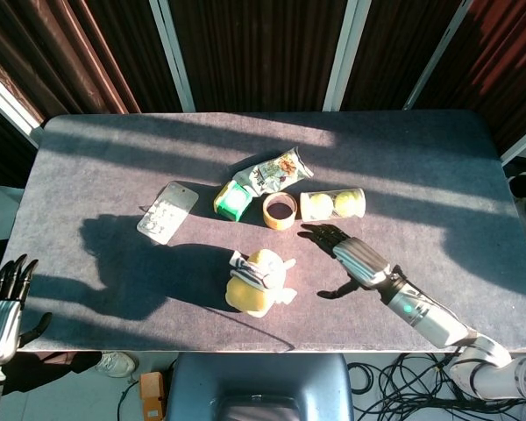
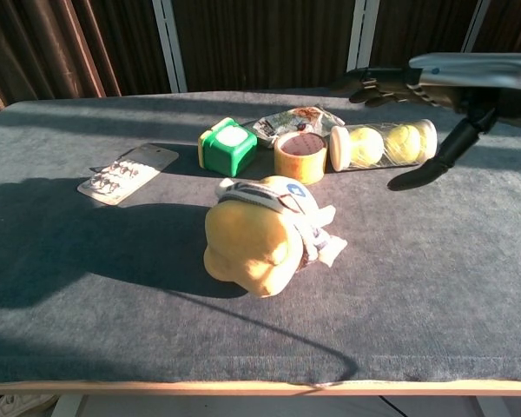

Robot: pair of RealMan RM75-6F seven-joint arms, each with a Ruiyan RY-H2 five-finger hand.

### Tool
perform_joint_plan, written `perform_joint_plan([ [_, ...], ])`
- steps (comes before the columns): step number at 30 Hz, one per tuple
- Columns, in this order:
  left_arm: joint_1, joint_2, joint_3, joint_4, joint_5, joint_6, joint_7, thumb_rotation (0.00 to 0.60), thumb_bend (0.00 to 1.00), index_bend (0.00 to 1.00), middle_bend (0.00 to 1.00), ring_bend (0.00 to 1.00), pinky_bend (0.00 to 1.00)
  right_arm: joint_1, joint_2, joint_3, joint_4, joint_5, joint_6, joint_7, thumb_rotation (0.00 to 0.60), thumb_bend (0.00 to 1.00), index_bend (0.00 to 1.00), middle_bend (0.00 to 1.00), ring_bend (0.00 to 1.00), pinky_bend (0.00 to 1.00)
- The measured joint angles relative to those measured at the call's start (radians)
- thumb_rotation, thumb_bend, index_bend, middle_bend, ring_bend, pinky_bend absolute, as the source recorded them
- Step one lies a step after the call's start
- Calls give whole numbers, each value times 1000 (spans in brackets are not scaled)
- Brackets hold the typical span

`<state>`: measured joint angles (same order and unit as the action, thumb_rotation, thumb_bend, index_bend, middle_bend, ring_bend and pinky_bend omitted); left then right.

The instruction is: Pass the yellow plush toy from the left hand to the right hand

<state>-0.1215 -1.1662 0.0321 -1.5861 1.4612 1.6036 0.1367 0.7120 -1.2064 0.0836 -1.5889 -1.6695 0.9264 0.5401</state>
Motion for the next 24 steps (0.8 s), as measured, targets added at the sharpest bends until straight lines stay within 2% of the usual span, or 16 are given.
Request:
perform_joint_plan([
  [6,8,19,-6,-3,13,-18,-38,600,249,0,0,0,226,161,-84,39,14,65,-220,35,600,0,0,0,0,0],
  [14,18,40,-24,-8,2,-33,-93,600,249,0,0,0,225,276,-200,76,74,257,-416,-69,600,0,0,0,0,17],
  [17,25,47,-35,-6,-10,-35,-124,600,248,0,0,0,225,305,-225,84,103,338,-467,-110,600,0,0,0,26,140],
  [19,30,51,-42,-3,-16,-38,-142,600,247,0,0,0,225,324,-242,85,127,394,-489,-148,600,0,4,11,107,243],
  [20,31,53,-44,-2,-17,-41,-147,600,248,0,0,0,225,330,-250,84,137,416,-494,-169,600,0,30,50,198,329],
  [22,33,57,-48,-2,-20,-50,-154,600,248,0,0,0,226,340,-269,79,157,463,-492,-222,600,0,119,132,334,460],
  [24,33,59,-50,-2,-21,-56,-156,600,248,0,0,0,226,343,-288,74,173,502,-475,-271,600,0,311,296,522,641],
])
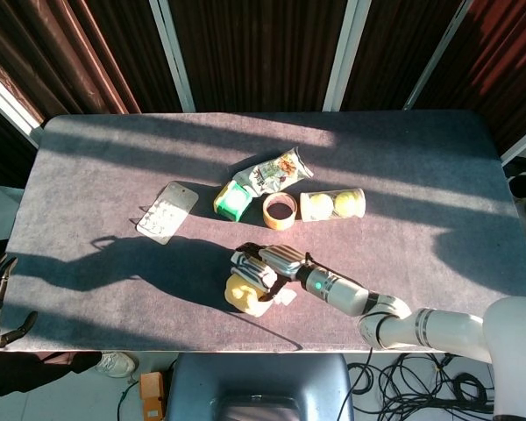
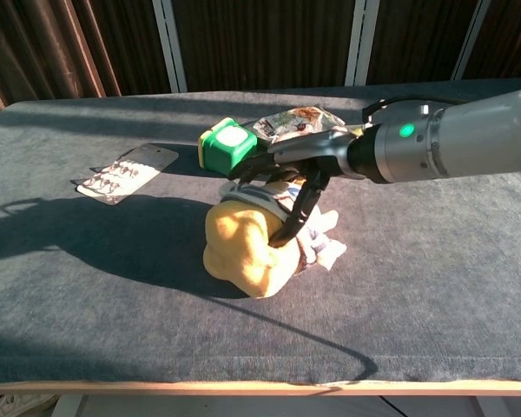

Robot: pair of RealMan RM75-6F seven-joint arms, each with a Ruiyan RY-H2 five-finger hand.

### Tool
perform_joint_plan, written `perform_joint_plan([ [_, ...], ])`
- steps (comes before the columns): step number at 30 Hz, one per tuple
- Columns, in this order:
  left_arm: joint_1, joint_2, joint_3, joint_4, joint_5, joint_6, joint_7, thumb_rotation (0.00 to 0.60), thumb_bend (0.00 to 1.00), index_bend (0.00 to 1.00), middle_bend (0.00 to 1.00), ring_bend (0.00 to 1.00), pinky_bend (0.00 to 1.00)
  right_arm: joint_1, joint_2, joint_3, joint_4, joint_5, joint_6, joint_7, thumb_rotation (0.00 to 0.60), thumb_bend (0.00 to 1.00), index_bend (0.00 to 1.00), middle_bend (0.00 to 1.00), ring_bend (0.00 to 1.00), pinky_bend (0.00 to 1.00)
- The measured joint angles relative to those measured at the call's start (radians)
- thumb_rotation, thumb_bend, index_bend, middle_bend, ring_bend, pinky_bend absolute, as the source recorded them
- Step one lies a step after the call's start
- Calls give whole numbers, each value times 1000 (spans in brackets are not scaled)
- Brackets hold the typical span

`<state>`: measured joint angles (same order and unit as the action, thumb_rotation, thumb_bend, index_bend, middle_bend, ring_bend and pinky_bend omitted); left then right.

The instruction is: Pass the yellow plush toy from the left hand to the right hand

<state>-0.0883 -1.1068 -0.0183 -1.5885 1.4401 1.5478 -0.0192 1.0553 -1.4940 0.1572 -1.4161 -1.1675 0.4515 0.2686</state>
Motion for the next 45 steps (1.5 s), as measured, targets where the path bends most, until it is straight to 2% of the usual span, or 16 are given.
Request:
perform_joint_plan([
  [3,2,1,-4,-2,0,-5,1,600,248,0,0,0,226,-1,-32,-10,22,69,57,-83,600,15,569,524,711,818],
  [5,3,1,-6,-3,1,-7,2,600,248,0,0,0,225,-6,-51,-17,32,117,103,-138,600,65,691,611,784,882],
  [7,4,2,-8,-4,0,-10,4,600,249,0,0,0,226,-15,-63,-21,35,154,155,-183,600,107,759,657,820,913],
  [11,6,2,-11,-7,-3,-17,9,600,249,0,0,0,226,-52,-61,-28,10,182,274,-255,600,120,787,674,833,925],
  [15,6,2,-13,-11,-3,-24,22,600,248,0,0,0,226,-118,-18,-43,-69,184,420,-317,600,119,788,674,821,906],
  [19,8,0,-11,-17,8,-23,42,600,246,0,0,0,225,-238,68,-71,-158,147,573,-327,600,120,787,674,811,895],
  [22,10,-2,-12,-20,17,-20,52,600,247,0,0,0,226,-329,115,-103,-176,105,662,-322,600,119,773,674,791,878],
  [25,9,-4,-9,-21,24,-24,65,600,246,0,0,0,226,-402,138,-134,-152,62,719,-307,600,120,749,674,741,830],
  [28,7,-6,-9,-24,26,-31,79,600,246,0,0,0,225,-437,145,-144,-107,41,727,-253,600,119,651,606,605,703],
  [31,5,-9,-9,-29,27,-37,93,600,247,0,0,0,226,-461,147,-150,-50,5,721,-173,600,119,393,354,299,417],
  [33,4,-10,-10,-31,27,-39,100,600,248,0,0,0,226,-472,150,-154,-18,-24,708,-121,600,118,206,169,91,189],
  [35,4,-11,-11,-32,26,-43,103,600,247,0,0,0,226,-483,159,-162,9,-64,690,-62,600,106,90,61,13,83],
  [36,4,-11,-11,-33,26,-44,104,600,247,0,0,0,226,-488,164,-167,16,-83,683,-37,600,93,40,22,0,56],
  [38,3,-11,-12,-34,23,-49,107,600,247,0,0,0,226,-500,180,-180,29,-131,671,14,600,72,2,0,0,38],
  [45,-2,-14,-14,-40,18,-63,131,600,248,0,0,0,226,-551,222,-205,47,-245,716,86,600,29,0,0,0,10],
])
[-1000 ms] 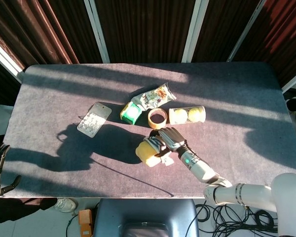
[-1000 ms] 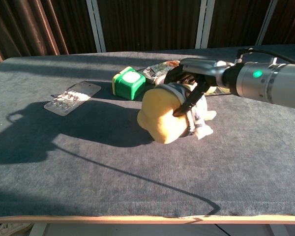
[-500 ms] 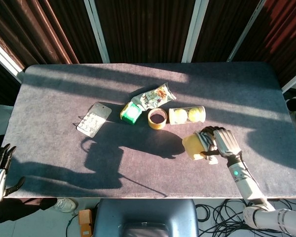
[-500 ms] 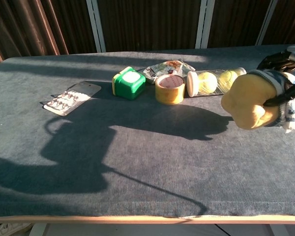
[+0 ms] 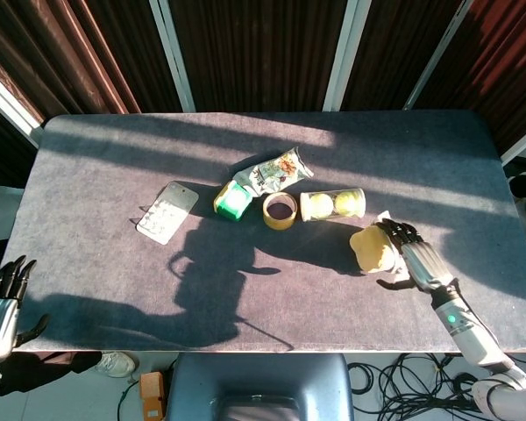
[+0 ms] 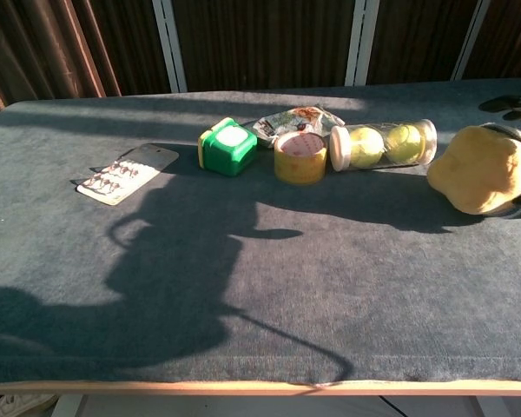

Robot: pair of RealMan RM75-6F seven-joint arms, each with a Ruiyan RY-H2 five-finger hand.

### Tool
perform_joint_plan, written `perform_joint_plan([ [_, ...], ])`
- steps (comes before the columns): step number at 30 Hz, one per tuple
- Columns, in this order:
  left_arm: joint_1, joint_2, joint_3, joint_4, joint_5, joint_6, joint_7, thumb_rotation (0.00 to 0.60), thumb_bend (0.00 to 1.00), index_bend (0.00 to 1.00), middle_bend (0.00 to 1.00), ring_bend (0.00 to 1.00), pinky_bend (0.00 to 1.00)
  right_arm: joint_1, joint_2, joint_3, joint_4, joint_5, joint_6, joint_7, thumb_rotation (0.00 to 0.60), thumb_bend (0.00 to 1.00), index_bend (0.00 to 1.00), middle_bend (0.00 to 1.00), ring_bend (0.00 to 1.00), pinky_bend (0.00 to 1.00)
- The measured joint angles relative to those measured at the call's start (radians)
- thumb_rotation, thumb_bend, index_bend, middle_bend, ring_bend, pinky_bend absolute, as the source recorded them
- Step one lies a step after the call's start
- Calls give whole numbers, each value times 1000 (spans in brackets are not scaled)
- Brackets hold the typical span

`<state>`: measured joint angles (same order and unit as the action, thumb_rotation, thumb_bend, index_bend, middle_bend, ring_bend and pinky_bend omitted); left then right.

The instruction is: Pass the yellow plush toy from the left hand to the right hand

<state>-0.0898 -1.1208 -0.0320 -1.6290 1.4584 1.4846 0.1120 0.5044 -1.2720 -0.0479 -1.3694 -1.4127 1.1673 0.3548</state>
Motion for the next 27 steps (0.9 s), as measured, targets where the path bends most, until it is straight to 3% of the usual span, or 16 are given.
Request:
perform_joint_plan([
  [8,0,-7,-2,-5,-1,0,27,600,247,0,0,0,227,-87,45,0,-44,-99,194,-5,600,22,0,0,0,5],
  [12,4,-9,-2,-4,3,11,31,600,247,0,0,0,227,-117,72,-7,-75,-110,228,-59,600,21,0,0,0,1],
  [15,13,-12,-2,-2,13,33,33,600,247,0,0,0,227,-161,98,-16,-129,-96,270,-174,600,21,0,0,0,0],
  [21,43,-18,2,8,50,105,35,600,247,0,0,0,224,-327,121,-15,-211,-44,458,-432,600,21,0,0,0,0],
  [27,54,-23,7,19,70,116,34,600,249,0,0,0,205,-364,145,3,-258,-20,437,-432,600,21,0,0,0,0],
])
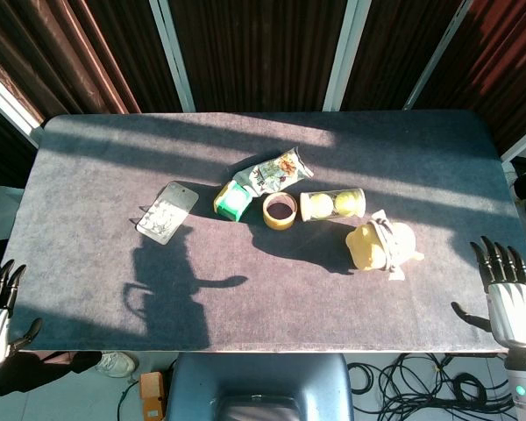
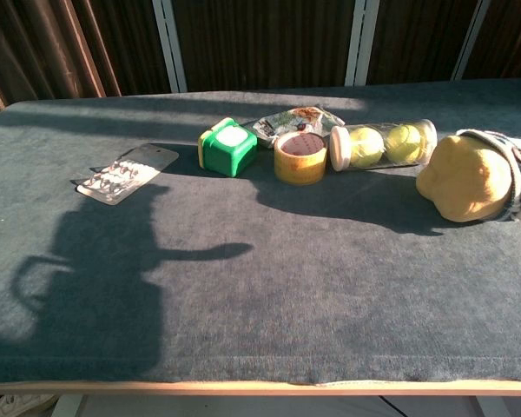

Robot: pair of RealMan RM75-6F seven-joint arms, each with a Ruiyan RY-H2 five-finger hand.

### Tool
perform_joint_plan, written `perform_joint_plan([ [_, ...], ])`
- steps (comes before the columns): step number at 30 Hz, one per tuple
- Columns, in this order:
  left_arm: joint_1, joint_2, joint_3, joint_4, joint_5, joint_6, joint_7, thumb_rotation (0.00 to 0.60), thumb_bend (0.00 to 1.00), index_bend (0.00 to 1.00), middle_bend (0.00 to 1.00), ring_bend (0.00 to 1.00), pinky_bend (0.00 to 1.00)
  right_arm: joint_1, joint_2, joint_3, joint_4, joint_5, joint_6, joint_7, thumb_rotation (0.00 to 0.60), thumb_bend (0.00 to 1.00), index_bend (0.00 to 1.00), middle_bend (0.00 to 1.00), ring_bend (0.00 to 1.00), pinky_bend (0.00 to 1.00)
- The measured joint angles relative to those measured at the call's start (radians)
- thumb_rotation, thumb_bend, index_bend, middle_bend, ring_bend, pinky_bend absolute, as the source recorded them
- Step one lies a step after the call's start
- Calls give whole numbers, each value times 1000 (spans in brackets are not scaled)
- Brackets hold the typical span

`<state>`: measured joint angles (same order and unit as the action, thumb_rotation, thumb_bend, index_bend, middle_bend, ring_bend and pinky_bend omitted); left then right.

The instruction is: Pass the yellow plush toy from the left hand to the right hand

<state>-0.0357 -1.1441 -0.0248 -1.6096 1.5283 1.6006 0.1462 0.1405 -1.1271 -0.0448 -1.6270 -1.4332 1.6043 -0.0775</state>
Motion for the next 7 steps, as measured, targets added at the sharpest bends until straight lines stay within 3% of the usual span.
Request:
perform_joint_plan([
  [7,-3,6,-1,-10,-3,-19,0,600,247,0,0,0,207,-23,2,15,-4,-25,-15,8,600,21,0,0,0,0],
])
